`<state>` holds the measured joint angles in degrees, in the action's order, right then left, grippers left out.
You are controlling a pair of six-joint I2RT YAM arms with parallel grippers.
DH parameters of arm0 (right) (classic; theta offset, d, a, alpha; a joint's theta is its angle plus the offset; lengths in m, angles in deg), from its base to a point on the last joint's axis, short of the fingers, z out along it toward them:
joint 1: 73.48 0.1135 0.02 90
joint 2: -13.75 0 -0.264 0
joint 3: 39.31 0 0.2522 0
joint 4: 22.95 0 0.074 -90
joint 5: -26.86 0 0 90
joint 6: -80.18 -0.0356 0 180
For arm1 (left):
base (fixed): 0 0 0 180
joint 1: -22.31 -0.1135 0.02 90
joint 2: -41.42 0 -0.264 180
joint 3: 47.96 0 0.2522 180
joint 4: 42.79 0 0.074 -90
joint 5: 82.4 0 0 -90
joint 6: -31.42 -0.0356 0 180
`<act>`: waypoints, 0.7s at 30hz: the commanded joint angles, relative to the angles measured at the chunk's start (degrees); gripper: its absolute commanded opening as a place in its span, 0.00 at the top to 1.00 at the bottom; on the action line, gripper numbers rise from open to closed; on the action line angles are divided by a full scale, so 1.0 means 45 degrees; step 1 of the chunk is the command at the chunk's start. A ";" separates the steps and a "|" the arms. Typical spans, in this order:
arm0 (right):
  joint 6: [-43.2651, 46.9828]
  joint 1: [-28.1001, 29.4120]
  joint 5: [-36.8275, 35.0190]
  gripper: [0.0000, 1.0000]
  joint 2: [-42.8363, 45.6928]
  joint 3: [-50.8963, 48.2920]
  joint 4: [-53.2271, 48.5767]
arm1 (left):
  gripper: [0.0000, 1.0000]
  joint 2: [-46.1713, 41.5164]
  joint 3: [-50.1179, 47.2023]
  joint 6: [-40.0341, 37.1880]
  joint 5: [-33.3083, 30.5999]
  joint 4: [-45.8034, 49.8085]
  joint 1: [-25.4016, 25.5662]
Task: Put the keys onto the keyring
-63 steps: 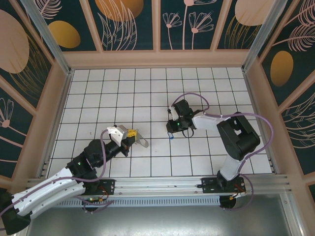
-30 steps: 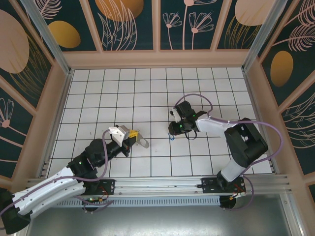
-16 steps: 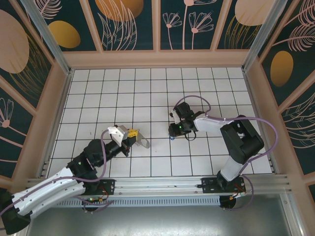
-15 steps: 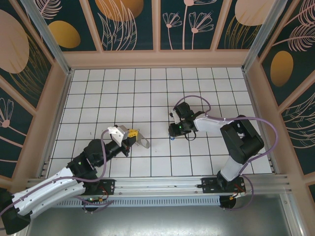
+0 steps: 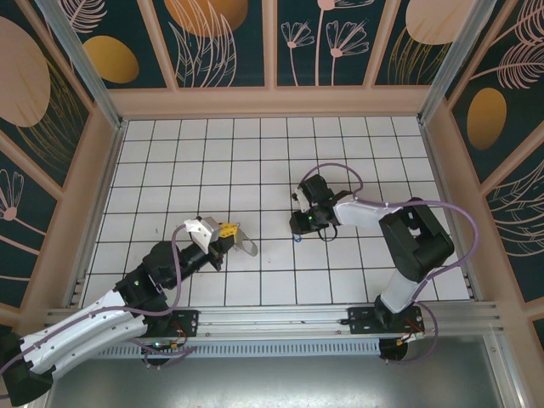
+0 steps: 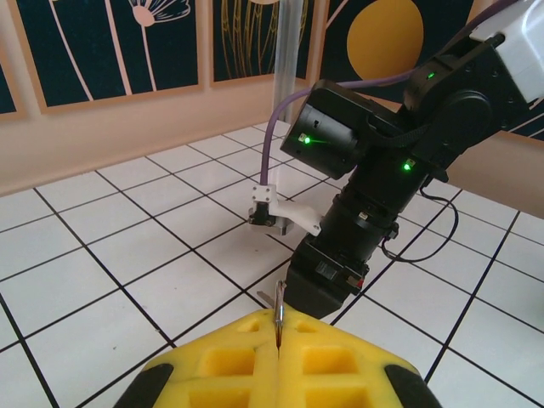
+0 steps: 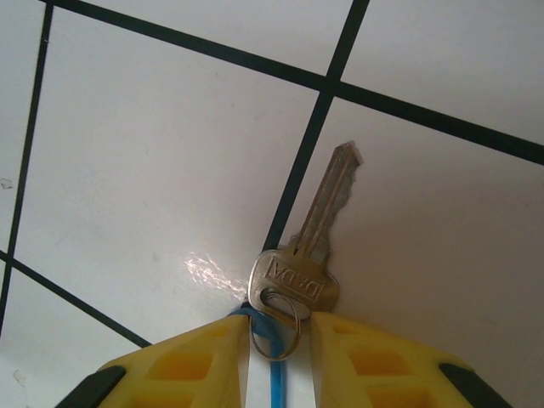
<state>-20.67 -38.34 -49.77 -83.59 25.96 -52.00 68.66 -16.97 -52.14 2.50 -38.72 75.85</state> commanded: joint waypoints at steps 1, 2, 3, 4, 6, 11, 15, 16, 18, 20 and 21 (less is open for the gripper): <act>-0.0021 -0.0040 0.0069 0.74 -0.0281 0.0424 -0.0043 | 1.00 -0.0137 -0.0024 -0.0083 -0.0018 -0.0581 -0.0041; -0.0010 -0.0040 0.0077 0.74 -0.0319 0.0463 -0.0059 | 1.00 -0.0137 -0.0006 -0.0083 -0.0018 -0.0581 -0.0024; -0.0007 -0.0045 0.0077 0.74 -0.0335 0.0487 -0.0061 | 1.00 -0.0144 -0.0007 -0.0095 -0.0037 -0.0579 -0.0040; 0.0003 -0.0038 0.0096 0.74 -0.0378 0.0522 -0.0060 | 1.00 -0.0148 -0.0007 -0.0092 -0.0038 -0.0577 -0.0024; 0.0016 -0.0048 0.0096 0.75 -0.0431 0.0562 -0.0059 | 1.00 -0.0137 0.0001 -0.0102 -0.0056 -0.0563 -0.0032; 0.0075 -0.0055 0.0121 0.77 -0.0536 0.0644 -0.0060 | 1.00 -0.0141 -0.0011 -0.0088 -0.0077 -0.0550 -0.0036; 0.0105 -0.0086 0.0116 0.78 -0.0654 0.0663 -0.0029 | 1.00 -0.0142 0.0006 -0.0102 -0.0067 -0.0557 -0.0028; 0.0094 -0.0074 0.0115 0.79 -0.0659 0.0664 -0.0012 | 1.00 -0.0132 0.0015 -0.0091 -0.0077 -0.0555 -0.0034; 0.0095 -0.0106 0.0096 0.81 -0.0653 0.0643 0.0014 | 1.00 -0.0118 0.0015 -0.0104 -0.0096 -0.0555 -0.0023; 0.0098 -0.0102 0.0077 0.83 -0.0623 0.0642 0.0021 | 1.00 -0.0112 0.0005 -0.0102 -0.0096 -0.0556 -0.0027; 0.0095 -0.0122 0.0067 0.85 -0.0617 0.0638 0.0019 | 1.00 -0.0098 0.0008 -0.0101 -0.0116 -0.0558 -0.0025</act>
<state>-20.65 -38.56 -49.60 -85.42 27.88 -51.94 68.68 -16.97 -52.17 2.46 -38.72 75.85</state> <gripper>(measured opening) 0.154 0.044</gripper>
